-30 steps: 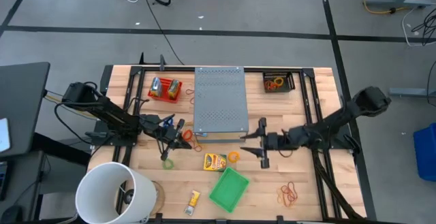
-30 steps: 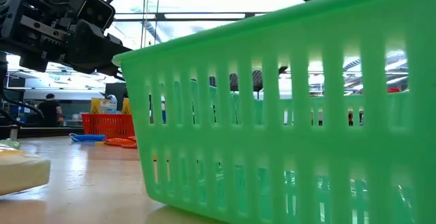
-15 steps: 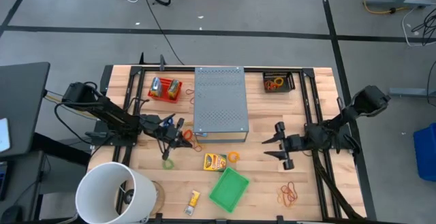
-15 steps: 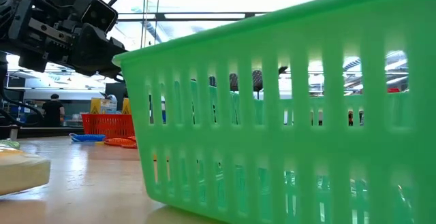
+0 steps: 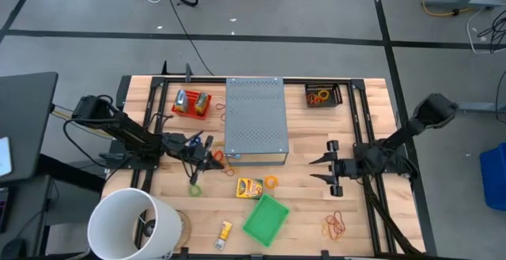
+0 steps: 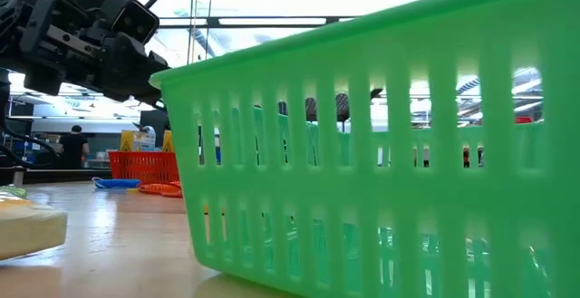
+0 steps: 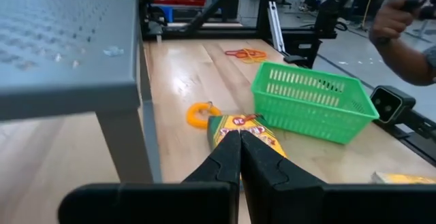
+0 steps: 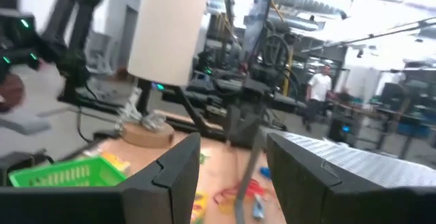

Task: Pick & Place Office Desk Supplies
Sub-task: Put the orange spring keychain into the black basket

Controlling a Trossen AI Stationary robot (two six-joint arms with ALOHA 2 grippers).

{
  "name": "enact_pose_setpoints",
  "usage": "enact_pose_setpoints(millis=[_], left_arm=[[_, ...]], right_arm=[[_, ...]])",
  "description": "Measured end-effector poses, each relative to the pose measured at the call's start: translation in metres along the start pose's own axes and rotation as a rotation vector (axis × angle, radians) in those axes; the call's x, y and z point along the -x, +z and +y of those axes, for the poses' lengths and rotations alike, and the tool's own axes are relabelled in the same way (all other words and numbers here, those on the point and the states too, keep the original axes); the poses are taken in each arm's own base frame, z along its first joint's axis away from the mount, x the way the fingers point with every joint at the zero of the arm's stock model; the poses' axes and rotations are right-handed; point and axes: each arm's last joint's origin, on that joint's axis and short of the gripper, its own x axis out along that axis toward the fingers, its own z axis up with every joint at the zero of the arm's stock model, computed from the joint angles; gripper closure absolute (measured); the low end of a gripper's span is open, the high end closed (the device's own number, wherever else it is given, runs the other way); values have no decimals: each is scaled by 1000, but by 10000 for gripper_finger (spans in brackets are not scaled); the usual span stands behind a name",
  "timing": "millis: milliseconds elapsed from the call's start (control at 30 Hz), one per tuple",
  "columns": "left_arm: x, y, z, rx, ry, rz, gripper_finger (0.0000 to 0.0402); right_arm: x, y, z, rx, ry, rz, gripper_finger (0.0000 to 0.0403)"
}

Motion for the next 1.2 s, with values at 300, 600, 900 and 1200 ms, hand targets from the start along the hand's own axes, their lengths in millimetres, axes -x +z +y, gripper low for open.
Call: enact_pose_setpoints(millis=[300, 600, 900, 1200], left_arm=[[0, -3, 0, 29, -1, 27, 393], [0, -3, 0, 60, -16, 28, 393], [0, -3, -1, 63, -25, 28, 393], [0, -2, -1, 62, -27, 26, 393]], right_arm=[[36, 30, 8, -23, -2, -13, 227], [57, 43, 12, -84, 234, -105, 227], [61, 46, 14, -126, 338, -156, 227], [61, 44, 16, -137, 364, -139, 227]])
